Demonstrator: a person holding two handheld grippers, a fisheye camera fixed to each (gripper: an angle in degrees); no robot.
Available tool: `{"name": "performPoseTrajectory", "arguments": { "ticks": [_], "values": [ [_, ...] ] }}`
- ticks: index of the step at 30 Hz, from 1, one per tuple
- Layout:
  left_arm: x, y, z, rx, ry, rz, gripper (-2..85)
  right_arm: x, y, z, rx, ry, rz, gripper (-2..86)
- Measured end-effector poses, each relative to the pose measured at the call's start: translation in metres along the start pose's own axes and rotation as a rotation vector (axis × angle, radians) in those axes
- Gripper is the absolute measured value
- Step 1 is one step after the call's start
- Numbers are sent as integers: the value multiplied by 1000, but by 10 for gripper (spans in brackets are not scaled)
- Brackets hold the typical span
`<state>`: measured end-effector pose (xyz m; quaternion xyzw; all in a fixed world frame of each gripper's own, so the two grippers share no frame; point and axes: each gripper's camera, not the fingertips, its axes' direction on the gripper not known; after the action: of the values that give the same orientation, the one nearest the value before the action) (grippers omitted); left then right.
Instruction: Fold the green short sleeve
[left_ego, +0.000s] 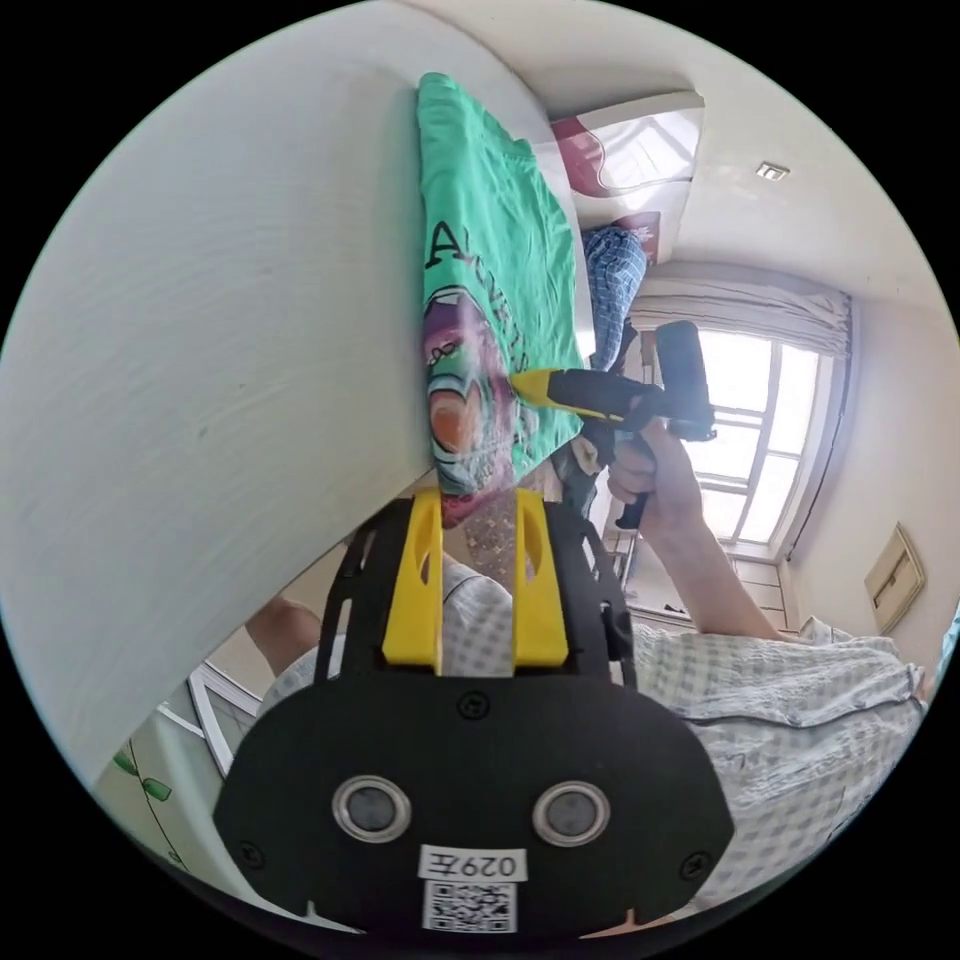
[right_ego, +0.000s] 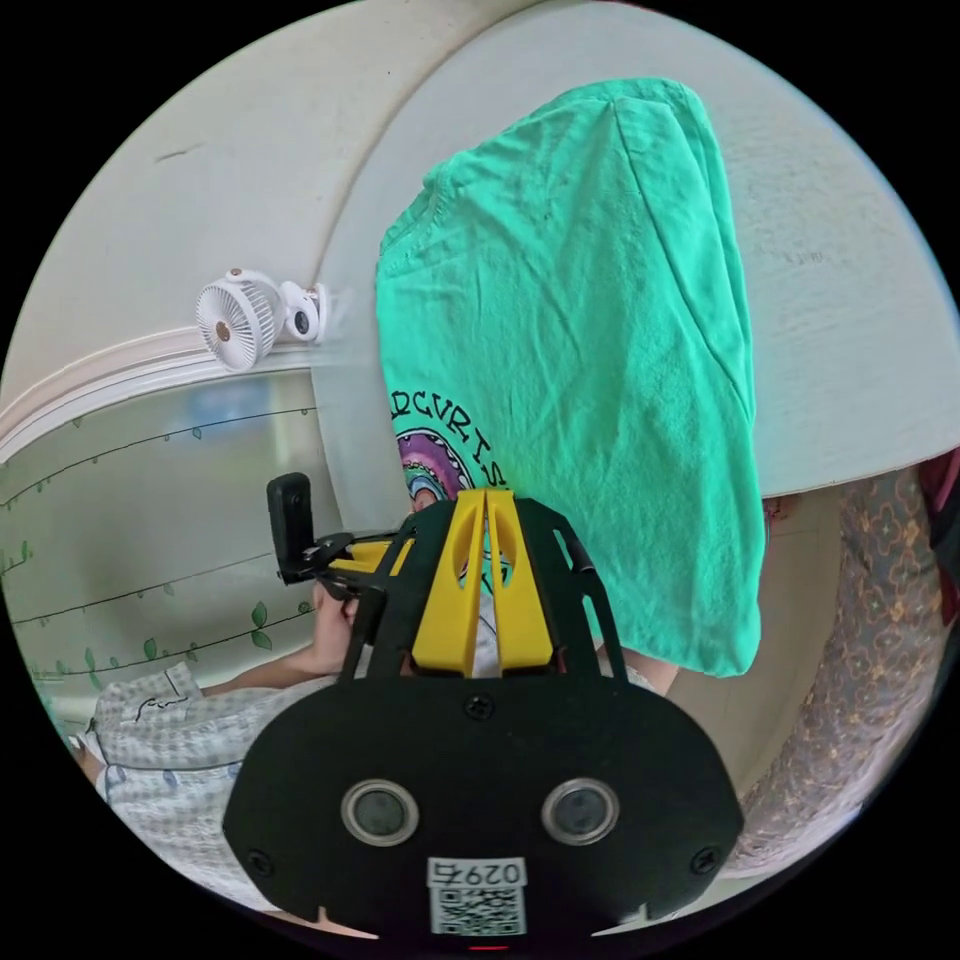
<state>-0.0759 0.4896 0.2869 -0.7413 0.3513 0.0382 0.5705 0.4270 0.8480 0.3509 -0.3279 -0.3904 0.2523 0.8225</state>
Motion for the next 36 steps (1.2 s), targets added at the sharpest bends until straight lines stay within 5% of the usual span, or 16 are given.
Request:
{"name": "performPoseTrajectory", "arguments": {
  "ticks": [7,11,15,17,22,26,29,36],
  "values": [
    [16,-8,4,48,69,-61,96,36,62,-62,-38,-137,-82,-3],
    [27,-17,13,29,61,-116,7,72,140,-144,190,-349,-212,2],
    [45,-29,17,8,86,-143,-7,140,237,-217,424,-268,-2,33],
    [57,-34,17,2,116,-143,-8,175,269,-228,413,-243,176,135],
    [89,-49,22,-22,177,-133,-9,226,323,-218,356,-586,277,234],
    [122,-63,26,-56,135,-115,-9,238,352,-234,531,-816,269,211],
    [149,-73,27,-76,85,-91,-9,241,375,-264,584,-920,244,90],
    [232,-104,37,-285,148,4,-10,192,475,-396,436,-632,144,22]
  ]
}}
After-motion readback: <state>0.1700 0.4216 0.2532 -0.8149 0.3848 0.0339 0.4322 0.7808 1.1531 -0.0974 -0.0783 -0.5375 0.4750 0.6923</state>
